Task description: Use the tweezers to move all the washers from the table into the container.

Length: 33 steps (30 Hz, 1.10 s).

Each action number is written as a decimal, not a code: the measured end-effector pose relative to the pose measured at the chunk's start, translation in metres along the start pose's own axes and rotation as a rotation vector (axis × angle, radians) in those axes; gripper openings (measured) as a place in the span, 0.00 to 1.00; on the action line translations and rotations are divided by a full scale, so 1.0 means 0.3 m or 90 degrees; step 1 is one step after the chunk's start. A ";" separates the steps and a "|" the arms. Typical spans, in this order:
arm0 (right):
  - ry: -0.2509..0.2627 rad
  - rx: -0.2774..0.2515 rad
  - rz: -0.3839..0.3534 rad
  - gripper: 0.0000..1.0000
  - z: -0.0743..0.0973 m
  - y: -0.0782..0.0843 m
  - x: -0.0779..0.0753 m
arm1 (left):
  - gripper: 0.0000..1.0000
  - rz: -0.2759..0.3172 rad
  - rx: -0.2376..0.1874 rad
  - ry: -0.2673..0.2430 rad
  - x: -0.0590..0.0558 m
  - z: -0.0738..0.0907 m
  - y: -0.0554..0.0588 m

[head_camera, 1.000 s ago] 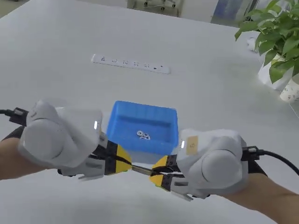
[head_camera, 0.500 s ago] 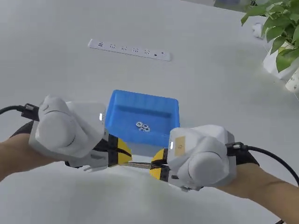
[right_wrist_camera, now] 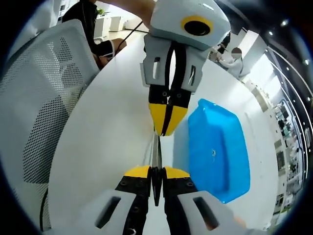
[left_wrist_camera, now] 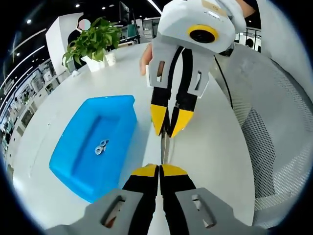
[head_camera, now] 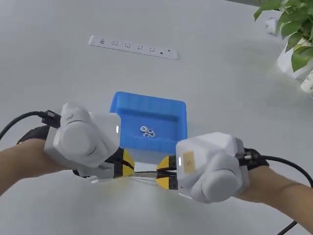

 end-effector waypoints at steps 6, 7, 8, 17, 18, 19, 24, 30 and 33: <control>-0.019 0.013 0.021 0.11 -0.010 0.014 0.001 | 0.05 -0.001 0.015 0.005 -0.012 -0.008 -0.003; -0.025 0.018 0.011 0.11 -0.011 0.018 0.004 | 0.05 0.000 0.014 0.007 -0.013 -0.009 -0.004; -0.025 0.015 0.006 0.11 -0.011 0.019 0.006 | 0.05 -0.001 0.015 0.007 -0.014 -0.009 -0.005; -0.039 -0.004 -0.128 0.13 -0.002 0.041 0.008 | 0.05 0.000 0.016 0.009 -0.014 -0.013 -0.014; -0.039 -0.013 -0.142 0.13 -0.001 0.046 0.005 | 0.06 0.000 0.017 0.009 -0.014 -0.011 -0.017; -0.039 -0.015 -0.159 0.14 0.001 0.051 0.005 | 0.06 -0.001 0.018 0.008 -0.014 -0.008 -0.020; -0.031 -0.014 -0.188 0.19 0.012 0.068 0.001 | 0.10 0.036 -0.006 0.003 -0.011 0.023 -0.036; 0.011 -0.028 -0.205 0.19 0.055 0.057 0.023 | 0.15 0.039 0.023 -0.013 -0.037 0.061 -0.013; 0.051 -0.053 -0.233 0.21 0.085 0.050 0.021 | 0.18 0.058 0.021 -0.029 -0.059 0.093 -0.003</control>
Point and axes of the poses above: the centre of the closed fingertips' face, and the gripper's own axes: z roughly backward along the fingers, x roughly to its left, y roughly out of its underside, the point moved 8 cm from there along z, roughly backward along the fingers, and after that the axes turned 5 degrees about -x, right-handed, at the moved point
